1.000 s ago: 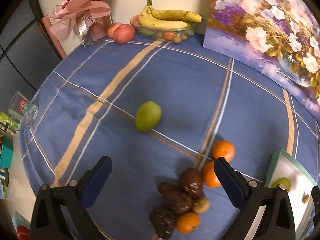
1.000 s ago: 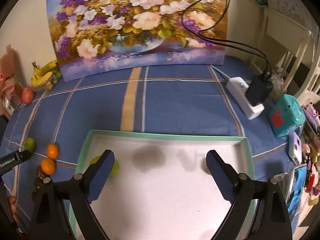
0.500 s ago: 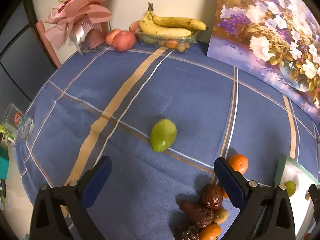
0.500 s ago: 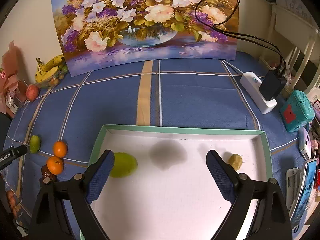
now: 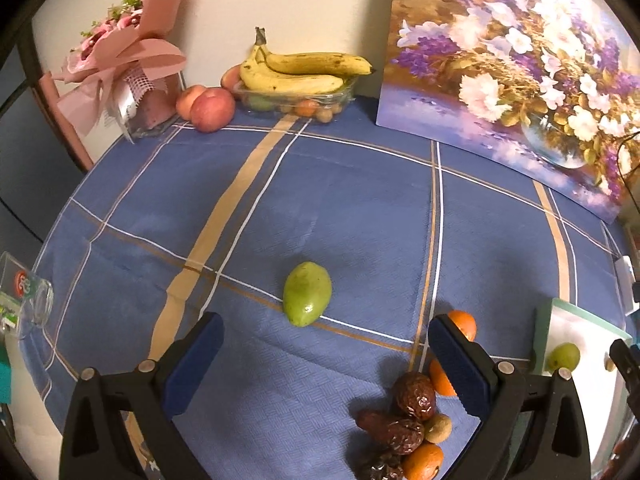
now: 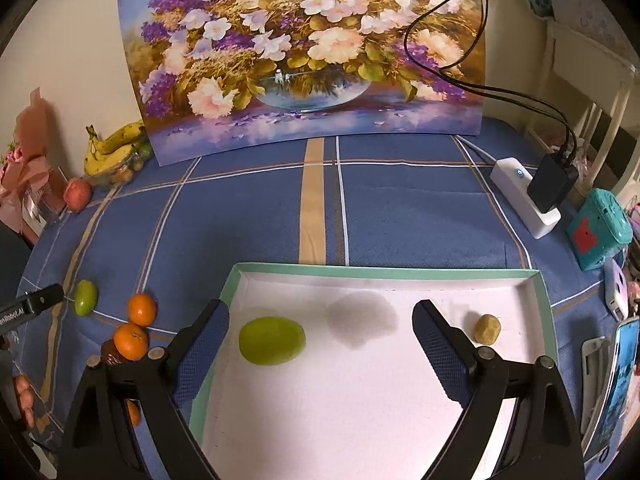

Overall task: Organize fruits
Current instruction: 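Move the left tool back to the second green pear on the cloth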

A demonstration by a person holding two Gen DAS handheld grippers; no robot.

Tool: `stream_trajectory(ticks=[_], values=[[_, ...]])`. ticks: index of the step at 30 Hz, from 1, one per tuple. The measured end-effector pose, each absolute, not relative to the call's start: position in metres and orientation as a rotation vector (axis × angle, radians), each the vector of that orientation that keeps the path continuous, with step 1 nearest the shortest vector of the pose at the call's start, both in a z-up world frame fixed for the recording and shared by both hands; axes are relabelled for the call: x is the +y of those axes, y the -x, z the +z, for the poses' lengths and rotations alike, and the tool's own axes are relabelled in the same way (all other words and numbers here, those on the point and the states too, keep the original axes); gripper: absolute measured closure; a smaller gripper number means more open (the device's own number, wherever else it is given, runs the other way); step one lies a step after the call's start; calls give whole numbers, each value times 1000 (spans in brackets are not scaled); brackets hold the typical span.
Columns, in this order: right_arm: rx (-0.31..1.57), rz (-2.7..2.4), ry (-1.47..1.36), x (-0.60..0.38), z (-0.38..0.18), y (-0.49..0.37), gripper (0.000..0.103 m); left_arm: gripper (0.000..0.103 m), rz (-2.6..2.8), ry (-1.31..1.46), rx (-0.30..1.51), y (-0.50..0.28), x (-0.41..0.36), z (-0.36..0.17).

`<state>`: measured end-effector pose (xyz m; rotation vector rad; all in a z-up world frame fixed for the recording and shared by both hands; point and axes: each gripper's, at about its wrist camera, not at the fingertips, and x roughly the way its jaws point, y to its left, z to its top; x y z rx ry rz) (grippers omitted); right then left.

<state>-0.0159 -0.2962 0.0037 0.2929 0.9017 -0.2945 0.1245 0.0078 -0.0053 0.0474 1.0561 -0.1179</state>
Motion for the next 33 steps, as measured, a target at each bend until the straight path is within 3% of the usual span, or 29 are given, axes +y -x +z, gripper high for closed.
stream_trajectory(ticks=[23,31,33], values=[[808,-97,-332,-210,29,-23,11,0,-183,135,1067,-154,84,10],[893,-27,-316,-170,7,-56,32,1,-218,172,1076,-166,84,-8],[931,-13,-307,-162,-5,-64,32,1,-234,184,1102,-170,80,-19]])
